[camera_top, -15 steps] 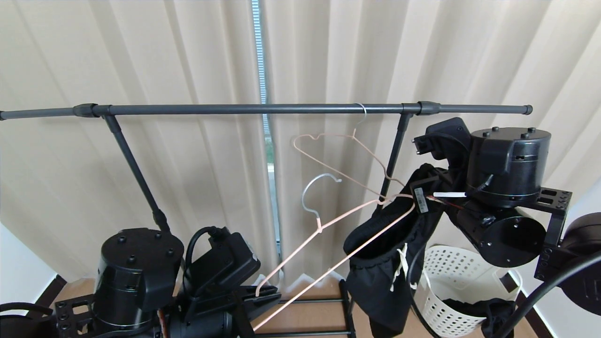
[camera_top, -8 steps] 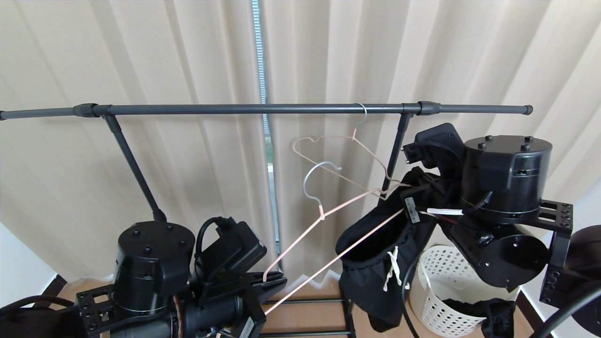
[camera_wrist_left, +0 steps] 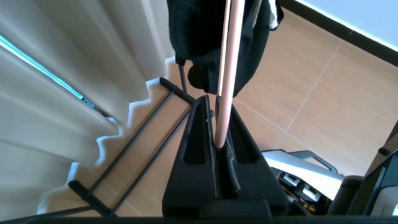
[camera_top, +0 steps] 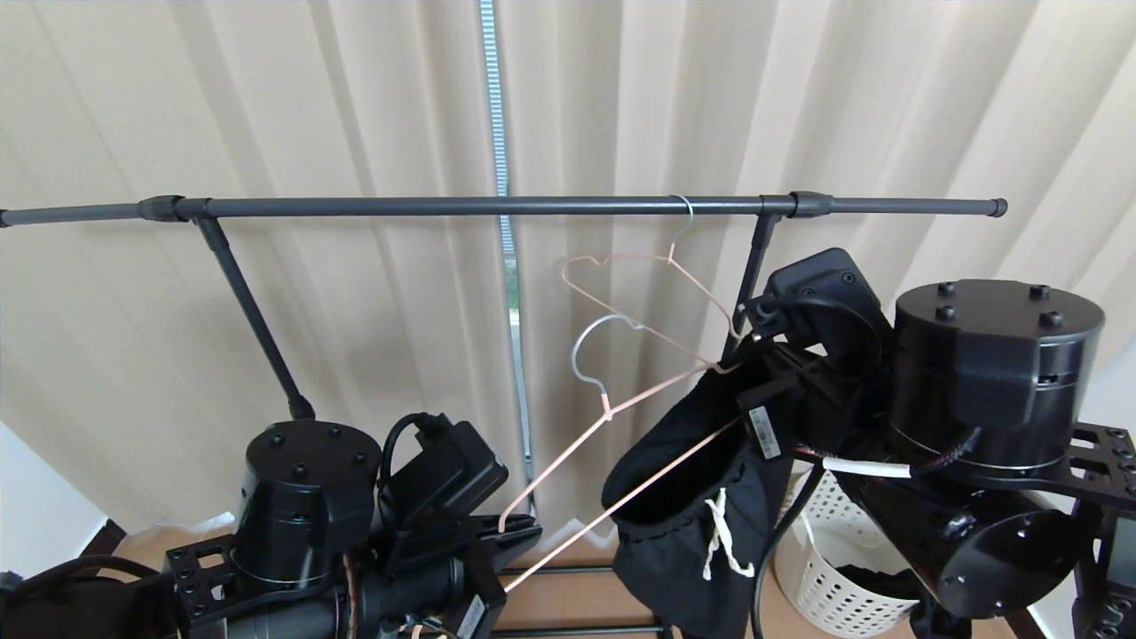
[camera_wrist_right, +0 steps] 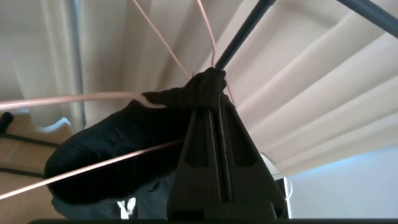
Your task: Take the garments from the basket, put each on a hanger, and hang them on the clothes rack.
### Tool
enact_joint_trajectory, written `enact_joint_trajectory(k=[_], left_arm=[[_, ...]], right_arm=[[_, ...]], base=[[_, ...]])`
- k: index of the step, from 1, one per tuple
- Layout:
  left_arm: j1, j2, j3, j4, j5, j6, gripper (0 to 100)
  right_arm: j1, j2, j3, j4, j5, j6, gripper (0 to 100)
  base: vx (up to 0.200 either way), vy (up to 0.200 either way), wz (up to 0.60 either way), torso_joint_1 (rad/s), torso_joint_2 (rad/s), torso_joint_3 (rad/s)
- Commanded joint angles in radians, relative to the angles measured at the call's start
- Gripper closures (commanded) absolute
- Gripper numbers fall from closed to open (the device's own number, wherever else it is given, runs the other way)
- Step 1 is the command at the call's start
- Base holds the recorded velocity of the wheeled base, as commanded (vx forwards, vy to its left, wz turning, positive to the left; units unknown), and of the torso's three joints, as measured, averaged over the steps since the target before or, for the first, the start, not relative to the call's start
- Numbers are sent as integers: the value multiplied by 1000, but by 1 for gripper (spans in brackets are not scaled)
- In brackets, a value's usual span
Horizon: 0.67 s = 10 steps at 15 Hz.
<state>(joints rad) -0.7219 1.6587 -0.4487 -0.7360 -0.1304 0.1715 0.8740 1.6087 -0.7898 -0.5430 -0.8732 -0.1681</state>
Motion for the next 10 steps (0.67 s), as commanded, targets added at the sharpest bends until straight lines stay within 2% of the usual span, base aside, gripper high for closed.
enact_joint_trajectory(k=[1,4,10], left_arm=[[1,1,-2,0,0,-6,100],[1,1,-4,-8,37,-12,100],[1,3,1,-28,37,-12,100]], right_arm=[[48,-20,11,0,0,-1,100],[109,-26,18,-2,5,5,100],[233,-10,-20,-2,8,130,100]], base=[[0,0,0,0,0,0],[0,0,0,0,0,0],[0,0,0,0,0,0]])
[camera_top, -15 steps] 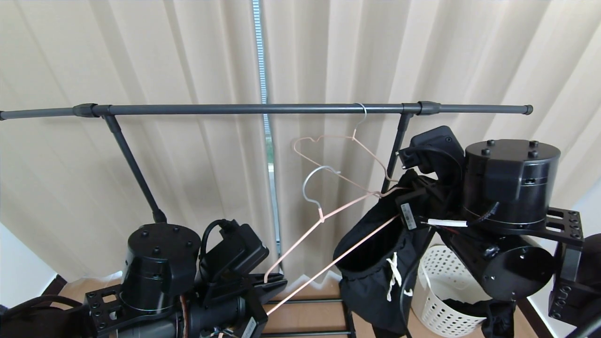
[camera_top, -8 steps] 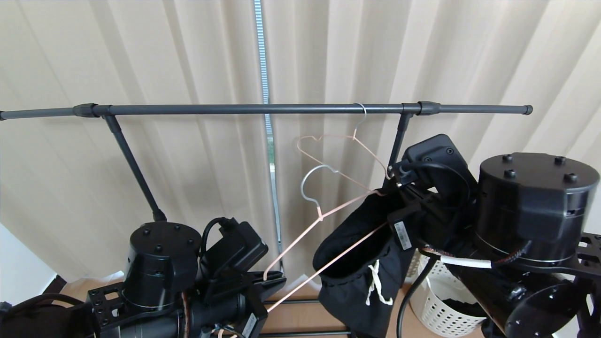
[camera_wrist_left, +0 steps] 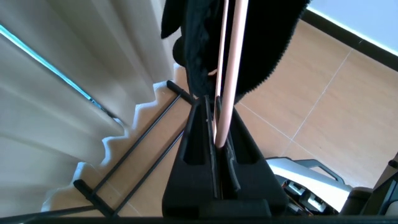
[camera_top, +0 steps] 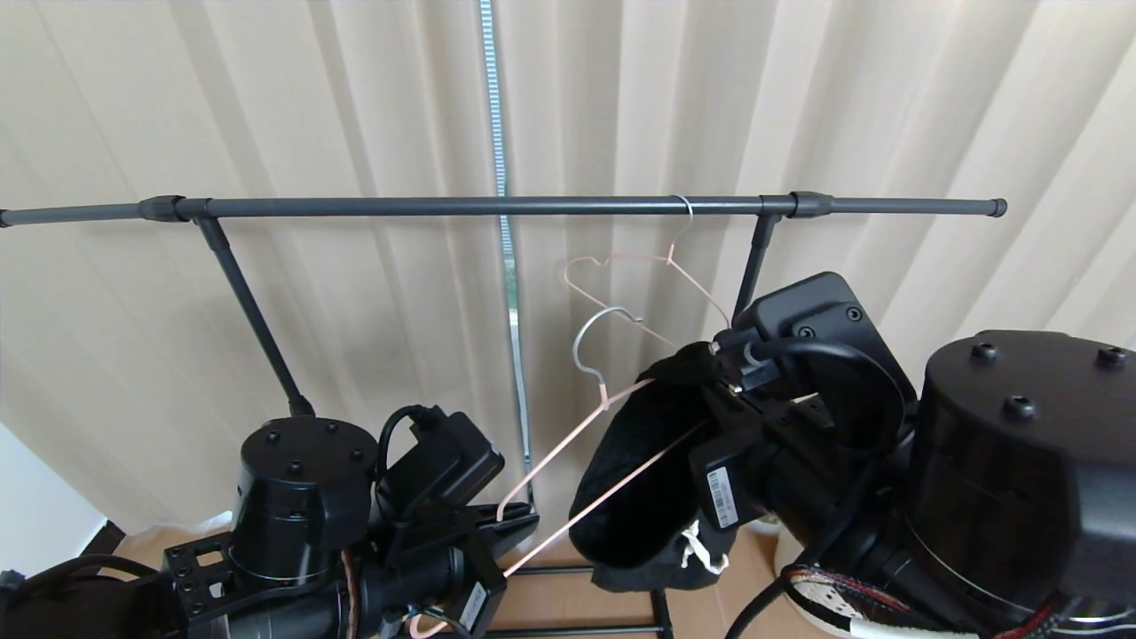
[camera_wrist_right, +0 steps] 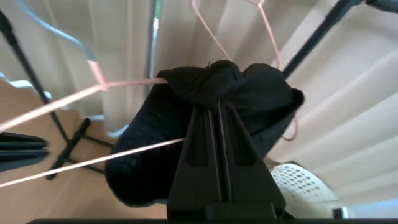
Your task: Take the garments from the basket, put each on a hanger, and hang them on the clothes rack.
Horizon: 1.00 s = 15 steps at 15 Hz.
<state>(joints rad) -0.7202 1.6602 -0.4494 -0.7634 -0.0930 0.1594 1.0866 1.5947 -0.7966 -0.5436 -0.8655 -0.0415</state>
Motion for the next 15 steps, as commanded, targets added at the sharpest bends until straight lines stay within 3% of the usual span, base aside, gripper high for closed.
enact_joint_trajectory(k=[1,5,13,14,15], left_arm=[[-1,1,1,-1,-1,0,100],[5,1,0,-1,-1,0,100],[7,-2,17,-65,-1,0,100],[7,-4,17,-70,-1,0,100],[7,-4,20,-79,-1,0,100]], right_arm=[[29,2,-18,1,3,15,100],[76,-9,-16,-1,17,34,100],[79,-9,-18,-4,25,49,100],[79,-10,-18,-7,30,49,0],[79,-7,-18,-21,30,49,0]], base=[[0,0,0,0,0,0],[0,0,0,0,0,0],[0,0,0,0,0,0],[0,0,0,0,0,0],[0,0,0,0,0,0]])
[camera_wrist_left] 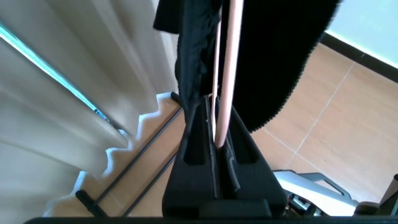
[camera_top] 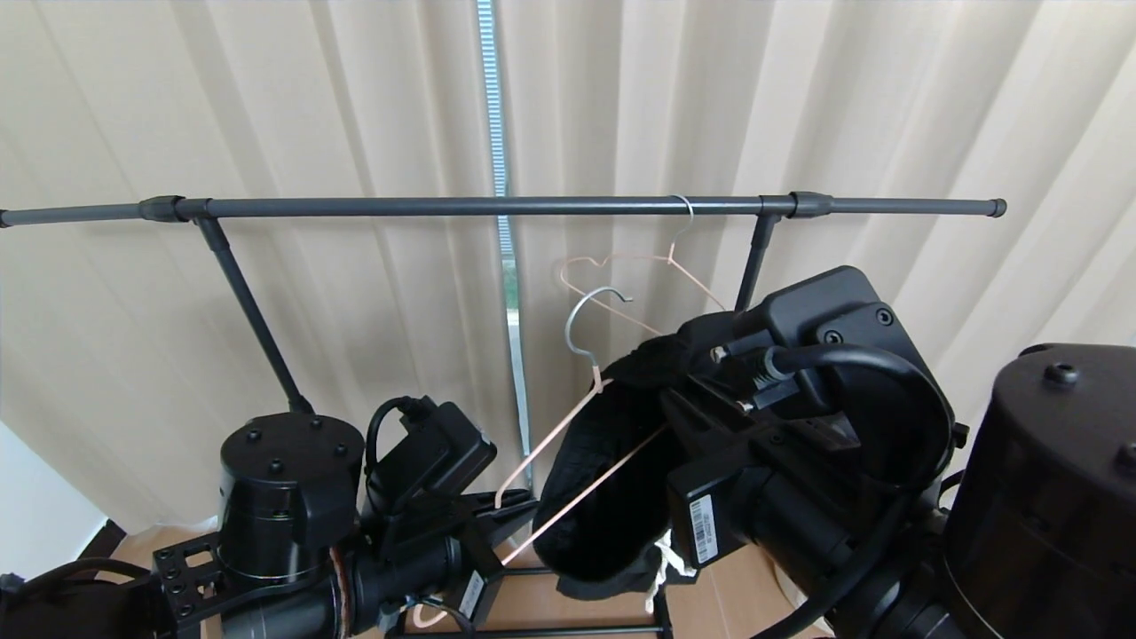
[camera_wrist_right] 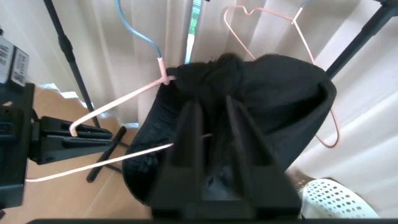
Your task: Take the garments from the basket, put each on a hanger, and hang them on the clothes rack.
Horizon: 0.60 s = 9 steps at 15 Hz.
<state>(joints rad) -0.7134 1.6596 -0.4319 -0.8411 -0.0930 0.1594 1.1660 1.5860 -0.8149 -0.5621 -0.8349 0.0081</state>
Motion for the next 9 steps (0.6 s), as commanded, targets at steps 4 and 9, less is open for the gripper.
enact_joint_trajectory(k=[4,9], left_arm=[[-3,-1,35,-76,-4,0,100],[-1,-1,55,-108,-8,2,100]], right_arm=[[0,3,2,-5,-1,0,0],[-14,-23,6,8,5,-3,0]], base=[[0,0,0,0,0,0],[0,0,0,0,0,0]])
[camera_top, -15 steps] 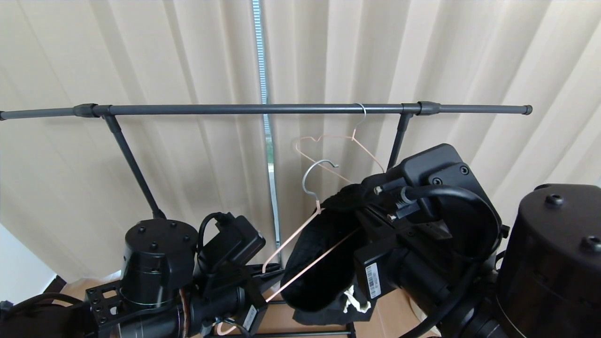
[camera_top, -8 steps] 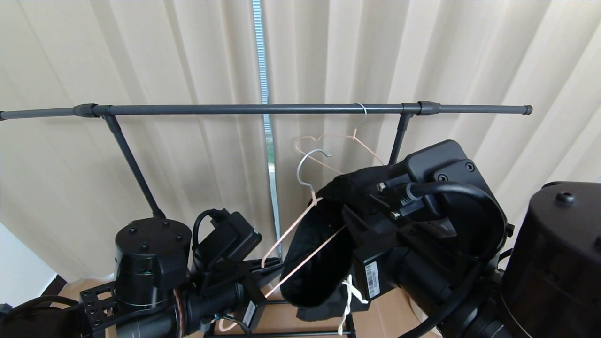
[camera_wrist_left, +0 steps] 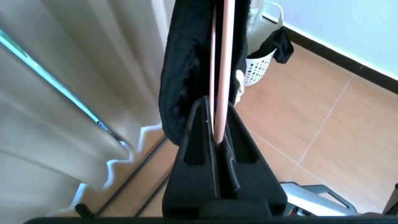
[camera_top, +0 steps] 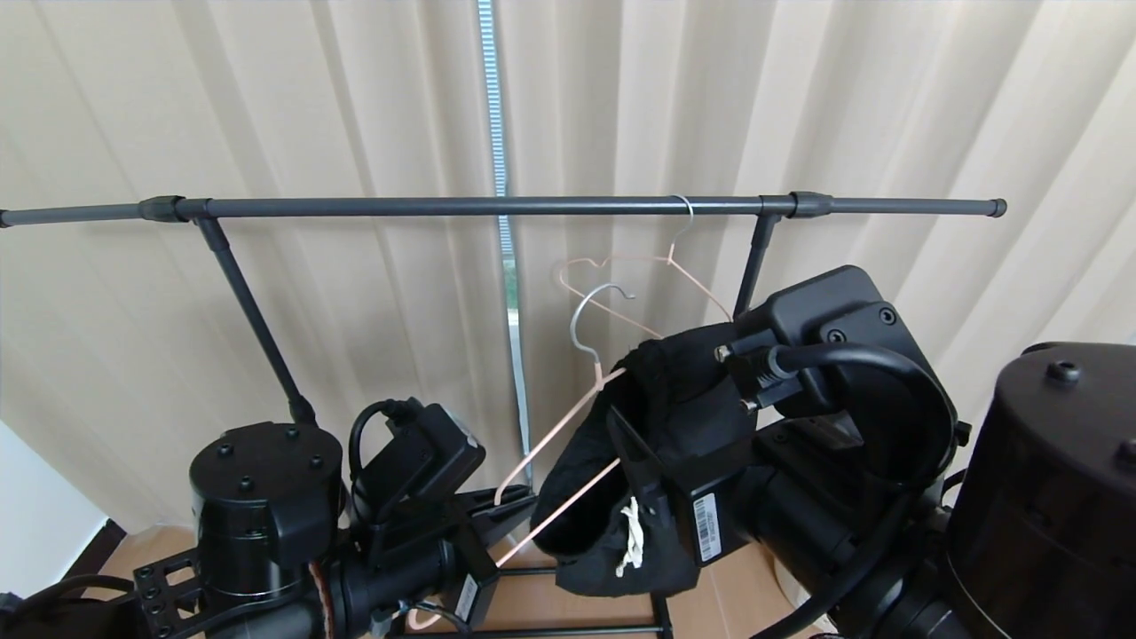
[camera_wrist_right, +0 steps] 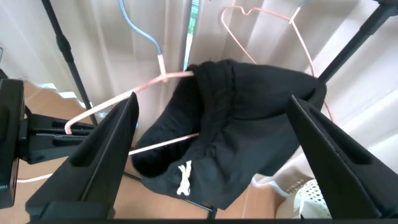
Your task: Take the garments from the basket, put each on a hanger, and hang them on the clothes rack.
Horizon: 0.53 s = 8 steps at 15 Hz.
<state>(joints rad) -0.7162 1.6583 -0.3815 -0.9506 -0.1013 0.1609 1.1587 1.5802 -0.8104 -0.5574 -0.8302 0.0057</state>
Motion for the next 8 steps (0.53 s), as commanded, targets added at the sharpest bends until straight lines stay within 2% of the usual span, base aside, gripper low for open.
enact_joint_trajectory(k=[1,3,4,6,7,8], left_arm=[[3,-2,9,1,-2,0,100],[14,-2,13,1,-9,2,100],[15,-5,21,-5,-28,3,100],[15,-15,39,-34,-52,8,100],[15,-17,49,-50,-66,9,100],[15,-17,61,-57,-84,16,100]], right_arm=[[-19,-37,7,8,33,-4,0],[-67,-108,40,62,125,-50,0],[-86,-175,62,140,191,-87,0],[-126,-270,53,266,347,-110,0],[-172,-310,33,358,457,-119,0],[-271,-341,-47,505,609,-208,0]], base=[[0,0,0,0,0,0],[0,0,0,0,0,0],[0,0,0,0,0,0],[0,0,0,0,0,0],[0,0,0,0,0,0],[0,0,0,0,0,0]])
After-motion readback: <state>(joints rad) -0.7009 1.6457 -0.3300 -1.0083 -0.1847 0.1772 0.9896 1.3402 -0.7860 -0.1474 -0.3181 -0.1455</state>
